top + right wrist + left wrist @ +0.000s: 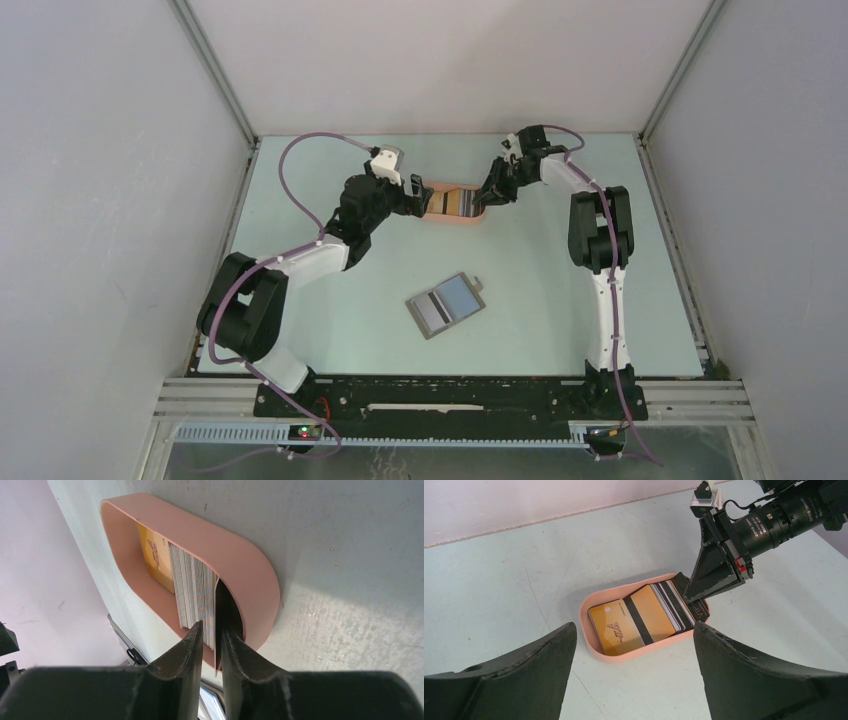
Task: Put the credit cards into the card holder
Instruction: Pick up the credit card from the storage box.
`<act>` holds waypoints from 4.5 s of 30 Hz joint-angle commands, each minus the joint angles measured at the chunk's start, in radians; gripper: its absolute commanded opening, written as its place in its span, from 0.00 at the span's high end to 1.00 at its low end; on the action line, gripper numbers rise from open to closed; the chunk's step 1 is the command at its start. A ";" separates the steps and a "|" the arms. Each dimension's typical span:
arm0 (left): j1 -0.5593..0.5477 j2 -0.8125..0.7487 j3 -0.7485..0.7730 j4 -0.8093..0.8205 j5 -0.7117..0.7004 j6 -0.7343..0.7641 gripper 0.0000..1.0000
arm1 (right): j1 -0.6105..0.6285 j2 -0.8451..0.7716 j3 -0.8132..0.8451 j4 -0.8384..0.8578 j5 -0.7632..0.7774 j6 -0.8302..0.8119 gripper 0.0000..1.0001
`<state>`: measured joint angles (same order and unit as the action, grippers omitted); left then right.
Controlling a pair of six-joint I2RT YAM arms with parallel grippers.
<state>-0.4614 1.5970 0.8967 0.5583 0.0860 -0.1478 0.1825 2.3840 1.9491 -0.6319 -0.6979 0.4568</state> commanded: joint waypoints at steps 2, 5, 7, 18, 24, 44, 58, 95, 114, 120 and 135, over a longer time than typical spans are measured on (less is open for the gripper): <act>0.006 0.001 0.064 0.016 -0.001 0.030 0.09 | -0.008 -0.077 -0.004 0.002 -0.020 -0.016 0.75; 0.006 0.002 0.065 0.016 -0.001 0.030 0.09 | -0.009 -0.078 -0.007 0.002 -0.018 -0.016 0.81; 0.006 0.001 0.065 0.015 0.000 0.030 0.09 | -0.009 -0.079 -0.008 0.003 -0.015 -0.018 0.85; 0.006 -0.001 0.063 0.016 -0.002 0.030 0.09 | -0.012 -0.112 0.002 -0.021 0.044 -0.055 0.99; 0.006 -0.002 0.064 0.015 -0.002 0.030 0.09 | -0.012 -0.123 0.008 -0.038 0.073 -0.081 0.99; 0.007 -0.009 0.054 0.026 0.016 0.019 0.09 | 0.058 -0.191 0.096 -0.183 0.461 -0.325 0.99; 0.015 -0.042 -0.060 0.139 0.104 -0.081 0.11 | 0.098 -0.299 0.006 -0.158 0.572 -0.405 1.00; -0.191 -0.574 -0.748 0.677 0.172 -0.725 0.30 | 0.245 -0.739 -0.751 0.328 -0.778 -0.391 1.00; -0.191 -0.486 -0.714 0.676 0.265 -0.744 0.65 | 0.298 -0.672 -0.669 0.101 -0.712 -0.608 1.00; -0.191 -0.406 -0.727 0.799 0.258 -0.797 0.81 | 0.306 -0.657 -0.647 0.041 -0.680 -0.667 1.00; -0.187 -0.432 -0.808 0.826 0.204 -0.813 1.00 | 0.324 -0.633 -0.595 -0.068 -0.631 -0.757 0.80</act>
<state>-0.6487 1.2072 0.1280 1.3369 0.3149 -0.9619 0.5007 1.7477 1.2999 -0.6434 -1.3613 -0.2424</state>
